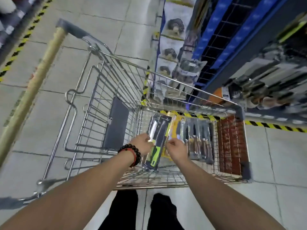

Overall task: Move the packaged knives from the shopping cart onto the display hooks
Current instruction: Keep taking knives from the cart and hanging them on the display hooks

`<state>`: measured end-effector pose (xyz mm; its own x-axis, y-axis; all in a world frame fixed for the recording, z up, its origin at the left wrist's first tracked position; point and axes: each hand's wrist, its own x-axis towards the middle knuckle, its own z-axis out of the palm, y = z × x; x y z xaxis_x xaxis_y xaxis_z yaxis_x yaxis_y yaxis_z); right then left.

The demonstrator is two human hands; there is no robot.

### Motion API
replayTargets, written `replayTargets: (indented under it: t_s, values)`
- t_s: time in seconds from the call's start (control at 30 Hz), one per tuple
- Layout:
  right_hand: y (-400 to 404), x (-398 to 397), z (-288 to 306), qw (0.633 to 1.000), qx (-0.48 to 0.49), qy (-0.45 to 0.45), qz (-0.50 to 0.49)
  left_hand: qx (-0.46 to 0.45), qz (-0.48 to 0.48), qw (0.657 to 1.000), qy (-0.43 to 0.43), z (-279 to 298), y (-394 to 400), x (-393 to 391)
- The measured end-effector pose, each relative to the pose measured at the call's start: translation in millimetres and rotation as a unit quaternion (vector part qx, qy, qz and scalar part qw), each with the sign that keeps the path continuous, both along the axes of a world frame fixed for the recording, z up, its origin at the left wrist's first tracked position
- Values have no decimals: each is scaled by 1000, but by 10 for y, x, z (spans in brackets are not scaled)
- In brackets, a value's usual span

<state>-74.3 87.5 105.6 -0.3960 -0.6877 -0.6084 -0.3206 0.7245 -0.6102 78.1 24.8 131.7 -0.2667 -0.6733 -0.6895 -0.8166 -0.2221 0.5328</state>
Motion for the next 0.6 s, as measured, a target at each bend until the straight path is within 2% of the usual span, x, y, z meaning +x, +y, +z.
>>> replayTargets:
  t_s: [0.17, 0.3, 0.37, 0.43, 0.6]
  values:
    - [-91, 64, -665, 994, 67, -2, -82, 51, 4, 999, 2, -829, -302, -94]
    - [-311, 87, -1321, 989, 132, -3, -66, 78, 1, 997, -12, -1552, -497, -189]
    - [-410, 130, -1667, 985, 153, -29, -68, 88, 21, 995, -30, -1911, -570, -221]
    - [-443, 183, -1965, 981, 173, -18, -84, 115, 49, 991, -57, -2232, -557, -237]
    - [-424, 328, -2335, 961, 217, -19, -168, 175, 91, 978, -72, -2805, -458, -325]
